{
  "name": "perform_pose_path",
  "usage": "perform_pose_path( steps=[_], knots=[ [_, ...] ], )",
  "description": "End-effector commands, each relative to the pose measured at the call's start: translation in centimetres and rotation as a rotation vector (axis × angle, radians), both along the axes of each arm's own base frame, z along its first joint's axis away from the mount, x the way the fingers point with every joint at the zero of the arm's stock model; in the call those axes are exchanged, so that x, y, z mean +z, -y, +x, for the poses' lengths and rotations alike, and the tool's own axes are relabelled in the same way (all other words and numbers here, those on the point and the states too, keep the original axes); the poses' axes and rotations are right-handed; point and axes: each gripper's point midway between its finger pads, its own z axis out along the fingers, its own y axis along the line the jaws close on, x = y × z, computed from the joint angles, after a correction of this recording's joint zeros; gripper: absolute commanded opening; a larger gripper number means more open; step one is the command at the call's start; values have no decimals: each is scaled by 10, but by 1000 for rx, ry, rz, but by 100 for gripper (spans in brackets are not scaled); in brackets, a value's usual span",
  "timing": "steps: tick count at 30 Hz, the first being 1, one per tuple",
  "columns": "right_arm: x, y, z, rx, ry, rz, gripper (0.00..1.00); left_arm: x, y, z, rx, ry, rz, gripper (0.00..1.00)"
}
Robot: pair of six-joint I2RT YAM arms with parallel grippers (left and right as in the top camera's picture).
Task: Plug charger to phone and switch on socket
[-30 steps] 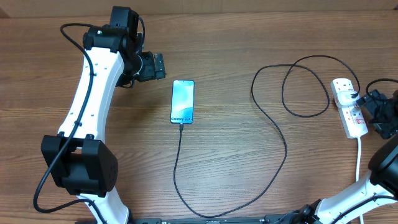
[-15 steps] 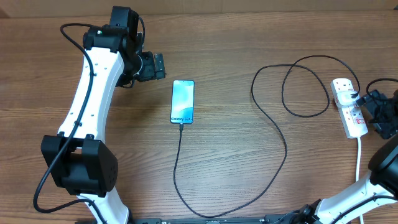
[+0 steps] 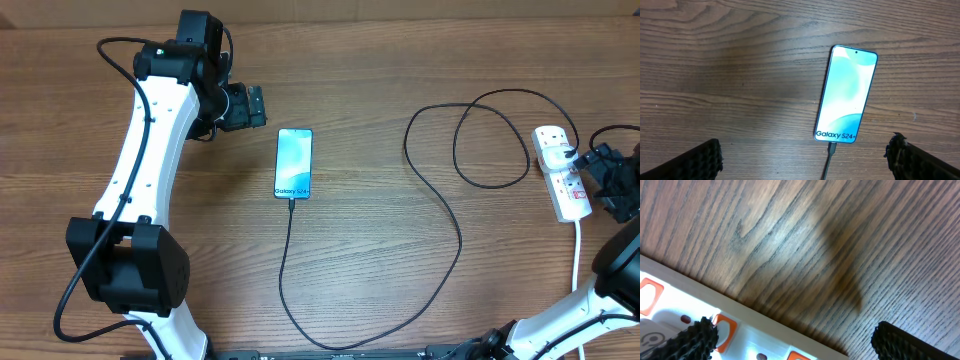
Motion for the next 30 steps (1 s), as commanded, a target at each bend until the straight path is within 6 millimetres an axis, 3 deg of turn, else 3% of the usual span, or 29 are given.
perform_pose_path(
  steps=[1, 5, 22, 30],
  knots=[
    [11, 11, 6, -5, 15, -50, 100, 8, -3, 1, 7, 22, 7, 100],
    [11, 15, 2, -41, -2, -69, 100, 8, -3, 1, 7, 22, 7, 100],
    [10, -3, 8, -2, 35, 23, 100, 8, -3, 1, 7, 22, 7, 100],
    [10, -2, 8, 1, 36, 20, 100, 8, -3, 1, 7, 22, 7, 100]
  ],
)
